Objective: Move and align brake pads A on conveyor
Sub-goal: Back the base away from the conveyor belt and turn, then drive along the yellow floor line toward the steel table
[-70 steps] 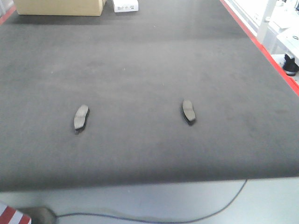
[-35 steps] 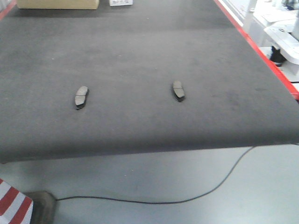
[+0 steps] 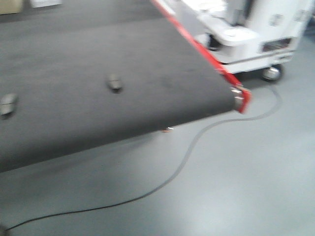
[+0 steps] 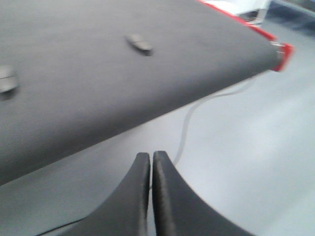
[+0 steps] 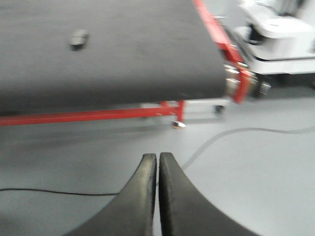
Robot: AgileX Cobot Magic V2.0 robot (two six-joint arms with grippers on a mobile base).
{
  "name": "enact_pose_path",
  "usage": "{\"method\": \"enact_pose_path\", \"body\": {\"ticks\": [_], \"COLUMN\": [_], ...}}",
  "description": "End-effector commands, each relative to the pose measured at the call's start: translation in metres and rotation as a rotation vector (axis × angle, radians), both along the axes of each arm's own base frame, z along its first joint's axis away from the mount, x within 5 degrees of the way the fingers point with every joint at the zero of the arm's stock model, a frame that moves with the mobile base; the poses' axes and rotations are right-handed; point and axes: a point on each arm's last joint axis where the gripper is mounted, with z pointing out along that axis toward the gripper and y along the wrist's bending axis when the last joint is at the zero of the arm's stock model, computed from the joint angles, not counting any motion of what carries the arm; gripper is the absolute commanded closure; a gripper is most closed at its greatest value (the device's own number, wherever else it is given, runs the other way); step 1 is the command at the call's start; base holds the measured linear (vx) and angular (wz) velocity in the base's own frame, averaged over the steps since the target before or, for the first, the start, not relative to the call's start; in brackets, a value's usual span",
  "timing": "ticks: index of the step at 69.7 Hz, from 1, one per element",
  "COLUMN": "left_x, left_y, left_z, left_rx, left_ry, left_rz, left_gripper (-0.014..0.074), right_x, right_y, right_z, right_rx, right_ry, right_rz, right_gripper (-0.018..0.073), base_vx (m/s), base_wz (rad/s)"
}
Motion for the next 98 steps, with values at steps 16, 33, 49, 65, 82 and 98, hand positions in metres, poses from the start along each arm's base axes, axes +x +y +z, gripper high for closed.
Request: {"method": "enact_pose_path", "body": {"ticks": [16,33,49,65,82,98], "left_x": [0.0026,0.0026,0.0026,0.0026,0.0026,0.0026], "left_y": [-0.0012,-0.0012,-0.0012,-0.0012,-0.0012,-0.0012], "left_z": [0.0128,0.0128,0.0128,0.0128,0.0128,0.0128], "left_rx": [-0.025,-0.025,-0.025,-0.025,-0.025,-0.025], "left_ry": [-0.078,-0.078,-0.078,-0.078,-0.078,-0.078], "left_rz": [-0.006,-0.006,-0.006,-0.006,-0.006,-0.006], "left_gripper": [0.0602,0.0602,0.0602,0.0602,0.0602,0.0602], "right_x": [0.0023,0.0023,0.0023,0.0023,0.0023,0.0023], "right_y": [0.0005,0.0005,0.0005,0.0005,0.0005,0.0005], "right_z": [0.0132,0.0132,0.0132,0.0132,0.0132,0.0131], "right_rx": [0.002,0.002,0.002,0.002,0.002,0.002], "right_ry": [-0.082,-0.082,-0.082,-0.082,-0.082,-0.08], "right_rz": [0.005,0.005,0.005,0.005,0.005,0.004], "right_gripper": [0.0563,0.0563,0.0563,0.0563,0.0563,0.0563], "base_vx": [-0.16,-0.14,-0.1,-0.07,-0.05,-0.03], "base_wz": [-0.76,-0.7,-0.73,-0.77,-0.71,-0.65]}}
